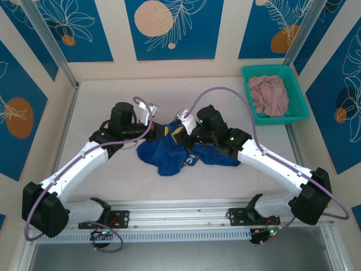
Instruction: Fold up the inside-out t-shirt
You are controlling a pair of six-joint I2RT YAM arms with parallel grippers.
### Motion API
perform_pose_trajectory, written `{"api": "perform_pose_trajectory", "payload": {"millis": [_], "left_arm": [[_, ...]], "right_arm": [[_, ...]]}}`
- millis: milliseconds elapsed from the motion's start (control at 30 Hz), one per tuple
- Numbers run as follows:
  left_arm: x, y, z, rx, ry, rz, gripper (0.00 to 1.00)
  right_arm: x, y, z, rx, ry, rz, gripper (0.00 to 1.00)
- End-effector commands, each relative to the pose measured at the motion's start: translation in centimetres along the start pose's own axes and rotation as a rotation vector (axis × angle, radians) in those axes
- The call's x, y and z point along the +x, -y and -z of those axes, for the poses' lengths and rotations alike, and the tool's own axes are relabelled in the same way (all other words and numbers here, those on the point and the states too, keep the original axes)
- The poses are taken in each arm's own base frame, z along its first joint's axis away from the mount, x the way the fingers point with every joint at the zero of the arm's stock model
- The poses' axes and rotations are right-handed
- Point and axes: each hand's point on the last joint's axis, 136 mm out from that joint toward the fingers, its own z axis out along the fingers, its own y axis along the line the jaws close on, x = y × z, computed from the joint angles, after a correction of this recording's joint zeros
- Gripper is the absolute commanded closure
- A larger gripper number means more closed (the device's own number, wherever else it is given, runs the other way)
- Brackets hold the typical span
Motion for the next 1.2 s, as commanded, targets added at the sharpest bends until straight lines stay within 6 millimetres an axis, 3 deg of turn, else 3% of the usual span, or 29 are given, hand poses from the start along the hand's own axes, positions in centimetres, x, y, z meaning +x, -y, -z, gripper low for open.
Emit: {"api": "perform_pose_trajectory", "payload": {"millis": [0, 133, 333, 567, 1000, 1100, 1167], "left_arm": [[-1.0, 1.1, 0.6, 0.007, 0.025, -0.053, 1.0], [-1.3, 0.0, 1.1, -0.072, 0.048, -0.052, 0.97], [-0.5, -1.7, 2.0, -0.183, 0.074, -0.005, 0.61], [3.2, -1.9, 2.0, -0.246, 0.066, 0.087, 0.4], [6.9, -2.9, 0.4, -0.299, -0.004, 0.196, 0.41], [7.3, -2.5, 0.1, -0.292, -0.019, 0.194, 0.45], [7.6, -2.8, -0.1, -0.297, -0.029, 0.198, 0.54]], "right_arm": [[-2.6, 0.2, 1.5, 0.031, 0.078, -0.019, 1.0], [-3.2, 1.1, 2.6, 0.067, 0.102, -0.097, 1.0], [-5.2, 1.3, 3.5, 0.029, 0.239, -0.336, 1.0], [-6.6, 0.9, 2.8, 0.01, 0.348, -0.422, 1.0], [-6.9, 1.4, 2.2, 0.048, 0.365, -0.414, 1.0], [-7.0, 1.4, 2.2, 0.055, 0.367, -0.402, 1.0], [-7.1, 1.4, 2.3, 0.057, 0.372, -0.397, 1.0]]}}
